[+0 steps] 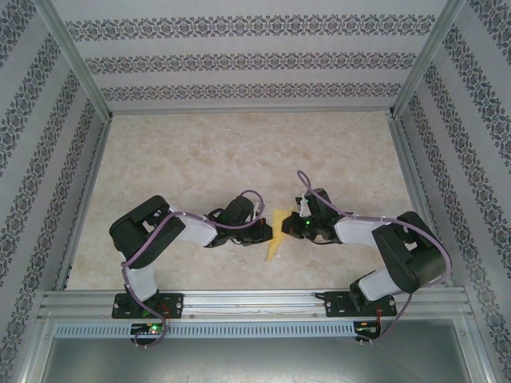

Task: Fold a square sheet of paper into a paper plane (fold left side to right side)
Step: Fold the wing for the fifth time at the center of the table.

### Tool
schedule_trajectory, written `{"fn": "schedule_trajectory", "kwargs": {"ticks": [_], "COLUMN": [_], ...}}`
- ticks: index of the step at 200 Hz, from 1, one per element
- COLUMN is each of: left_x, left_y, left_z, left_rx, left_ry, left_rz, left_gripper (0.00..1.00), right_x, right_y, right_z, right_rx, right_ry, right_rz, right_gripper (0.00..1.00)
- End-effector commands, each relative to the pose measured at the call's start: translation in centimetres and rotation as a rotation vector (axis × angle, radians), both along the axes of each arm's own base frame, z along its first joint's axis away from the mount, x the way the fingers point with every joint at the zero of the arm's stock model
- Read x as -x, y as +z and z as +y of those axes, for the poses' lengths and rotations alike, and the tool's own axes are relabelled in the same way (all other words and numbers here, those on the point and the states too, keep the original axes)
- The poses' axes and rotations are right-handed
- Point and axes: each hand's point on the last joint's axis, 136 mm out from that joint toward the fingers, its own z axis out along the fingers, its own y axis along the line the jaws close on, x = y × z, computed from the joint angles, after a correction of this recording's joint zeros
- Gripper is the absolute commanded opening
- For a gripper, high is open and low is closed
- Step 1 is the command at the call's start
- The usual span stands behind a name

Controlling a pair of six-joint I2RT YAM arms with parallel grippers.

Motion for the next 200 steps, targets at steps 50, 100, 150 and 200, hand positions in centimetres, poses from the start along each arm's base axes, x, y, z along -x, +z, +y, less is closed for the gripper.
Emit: {"fn": "schedule_trajectory", "kwargs": {"ticks": [50,100,150,200], "left_x": [0.0,-1.3,0.4,2.0], "left_y": [-3.6,2.7,7.4,6.5], "left_z": [5.7,6.9,2.6,-1.7], "left_rx": [-0.261,-0.247,-0.037,0.040], "left_ry": [0.110,0.119,-0.006,-0.095], "left_rz": [0.029,-0.081,-0.040,0.046], "left_gripper": [0.12,0.17,0.08,0.06], "right_x": [3.5,3.9,3.8,3.9], "right_y": [-3.9,-4.1,-4.0,-4.0], "right_z": [-2.4,-2.6,-2.6,-2.7], "right_rx": [0.123,0.131,0.136,0.145], "right_ry": [-0.017,-0.002,0.001,0.004], "right_rz": [0.152,0.155,0.152,0.154], "right_gripper": [0.00,0.00,0.00,0.00]}}
